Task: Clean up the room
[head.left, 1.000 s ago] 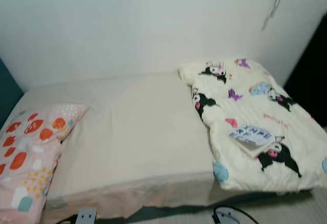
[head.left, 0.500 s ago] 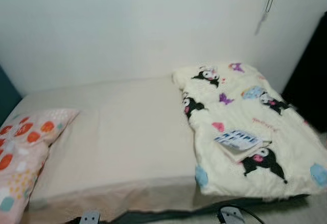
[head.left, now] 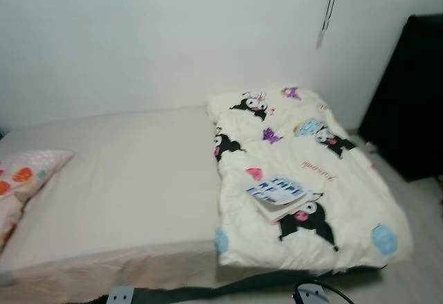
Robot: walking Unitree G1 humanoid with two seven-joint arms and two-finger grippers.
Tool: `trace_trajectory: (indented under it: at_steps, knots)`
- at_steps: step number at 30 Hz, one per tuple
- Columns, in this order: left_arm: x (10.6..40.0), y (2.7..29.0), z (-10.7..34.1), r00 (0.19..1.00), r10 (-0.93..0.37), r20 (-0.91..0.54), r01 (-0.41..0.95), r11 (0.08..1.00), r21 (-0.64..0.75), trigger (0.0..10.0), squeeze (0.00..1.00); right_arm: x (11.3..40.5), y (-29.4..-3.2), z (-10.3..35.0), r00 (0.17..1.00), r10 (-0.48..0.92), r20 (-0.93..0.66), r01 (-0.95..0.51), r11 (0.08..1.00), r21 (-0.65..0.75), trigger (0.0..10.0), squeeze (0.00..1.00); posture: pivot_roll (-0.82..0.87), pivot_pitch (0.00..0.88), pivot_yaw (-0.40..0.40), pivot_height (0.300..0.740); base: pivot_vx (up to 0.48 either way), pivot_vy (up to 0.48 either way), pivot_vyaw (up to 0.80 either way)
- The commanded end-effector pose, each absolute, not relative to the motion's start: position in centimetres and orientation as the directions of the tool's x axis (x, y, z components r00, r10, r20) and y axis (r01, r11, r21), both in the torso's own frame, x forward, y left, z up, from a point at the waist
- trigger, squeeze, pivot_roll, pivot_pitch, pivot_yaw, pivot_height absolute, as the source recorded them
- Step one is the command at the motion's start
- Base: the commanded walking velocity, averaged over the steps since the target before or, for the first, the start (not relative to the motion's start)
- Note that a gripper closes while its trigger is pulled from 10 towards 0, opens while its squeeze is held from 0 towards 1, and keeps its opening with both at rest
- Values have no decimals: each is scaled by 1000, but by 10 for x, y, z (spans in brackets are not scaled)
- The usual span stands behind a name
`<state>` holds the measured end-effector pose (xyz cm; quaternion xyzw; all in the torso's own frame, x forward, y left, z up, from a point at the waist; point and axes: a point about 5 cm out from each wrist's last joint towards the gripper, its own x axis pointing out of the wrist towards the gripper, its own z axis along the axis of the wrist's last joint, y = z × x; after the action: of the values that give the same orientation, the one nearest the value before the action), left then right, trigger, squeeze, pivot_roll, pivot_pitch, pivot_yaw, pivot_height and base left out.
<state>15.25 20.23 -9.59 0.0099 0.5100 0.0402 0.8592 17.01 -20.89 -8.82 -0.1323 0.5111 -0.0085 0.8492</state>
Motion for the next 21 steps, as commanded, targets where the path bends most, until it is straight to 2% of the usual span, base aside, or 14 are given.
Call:
trace_trajectory:
  at_steps: [1,5,19,21]
  knots:
    - [152,202,-96,473,78,-877,-56,997,58,10000,0,162,-211,-91,455,-155,-877,-115,966,-230,10000,0,-48,48,24,720,0,-431,0]
    - [152,202,-96,473,78,-878,-57,997,58,10000,0,162,-211,-91,455,-155,-877,-115,966,-230,10000,0,-47,47,23,720,0,-414,0]
    - [154,203,-95,475,85,-876,-54,996,67,10000,0,162,-210,-91,455,-153,-877,-126,964,-233,10000,0,-44,39,22,720,0,0,0]
    - [155,201,-95,477,75,-875,-42,997,63,10000,0,163,-211,-91,456,-155,-876,-122,965,-234,10000,0,-49,43,25,720,0,-420,0]
